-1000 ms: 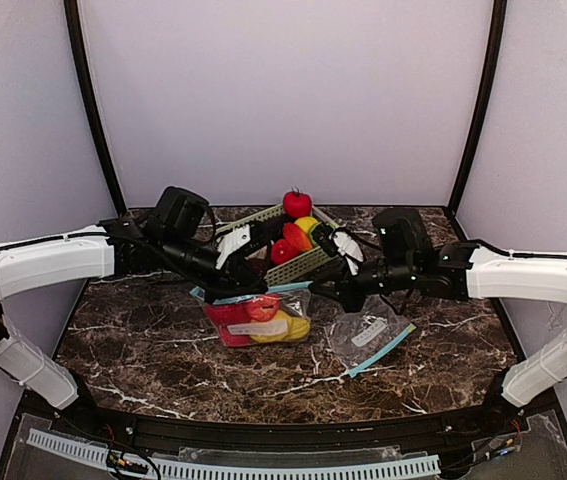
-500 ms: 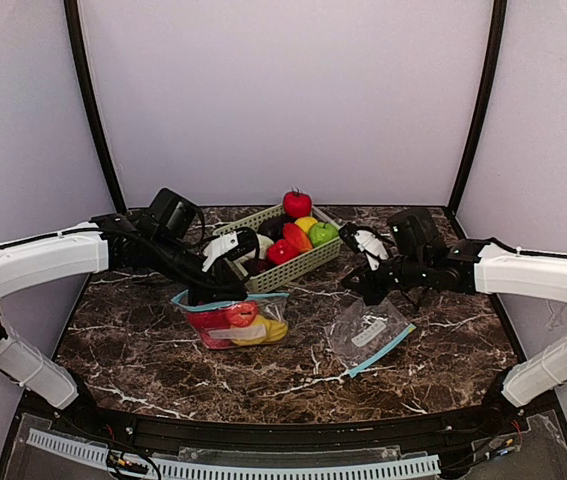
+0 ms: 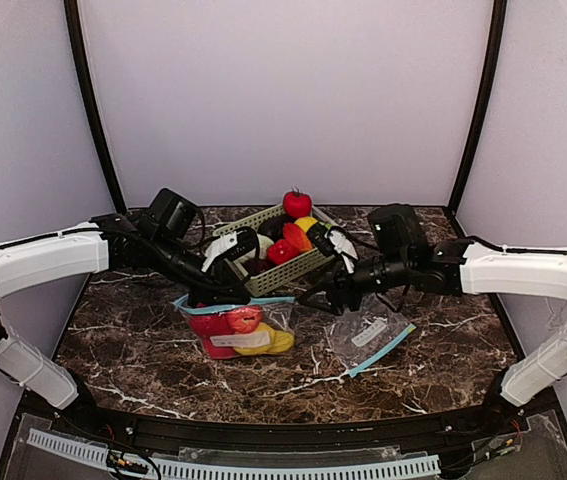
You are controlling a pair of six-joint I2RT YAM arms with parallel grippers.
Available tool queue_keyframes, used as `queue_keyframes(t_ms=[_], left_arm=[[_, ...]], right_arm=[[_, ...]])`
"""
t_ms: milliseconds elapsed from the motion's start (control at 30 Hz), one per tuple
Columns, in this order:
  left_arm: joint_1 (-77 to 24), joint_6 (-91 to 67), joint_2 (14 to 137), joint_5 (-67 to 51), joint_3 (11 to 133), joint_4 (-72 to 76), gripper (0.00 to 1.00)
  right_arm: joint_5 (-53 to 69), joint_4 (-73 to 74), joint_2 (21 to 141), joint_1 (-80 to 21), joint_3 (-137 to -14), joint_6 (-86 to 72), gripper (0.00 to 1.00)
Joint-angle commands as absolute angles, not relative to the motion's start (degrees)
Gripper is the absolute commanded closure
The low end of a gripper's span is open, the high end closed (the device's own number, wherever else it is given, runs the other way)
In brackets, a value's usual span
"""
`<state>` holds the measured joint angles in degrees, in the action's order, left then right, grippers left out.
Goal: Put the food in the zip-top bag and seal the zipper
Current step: Hold the zipper food storage bag.
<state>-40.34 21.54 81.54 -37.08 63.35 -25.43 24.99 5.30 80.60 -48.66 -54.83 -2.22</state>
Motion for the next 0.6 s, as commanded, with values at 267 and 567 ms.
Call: queue_keyframes(t_ms=[267,567], left_arm=[[-40.21,20.05,82.04,-42.98,63.58,-24.99,0.99],[-40.30,19.71,82.13,-43.82,63.46,-24.79,0.99]], right_arm=[[31.83,-1.45,91.47,-53.81,-63.26,-0.41,0.38],[34.23,-2.04,95.96,-55.01,-65.97,-0.36,0.58]])
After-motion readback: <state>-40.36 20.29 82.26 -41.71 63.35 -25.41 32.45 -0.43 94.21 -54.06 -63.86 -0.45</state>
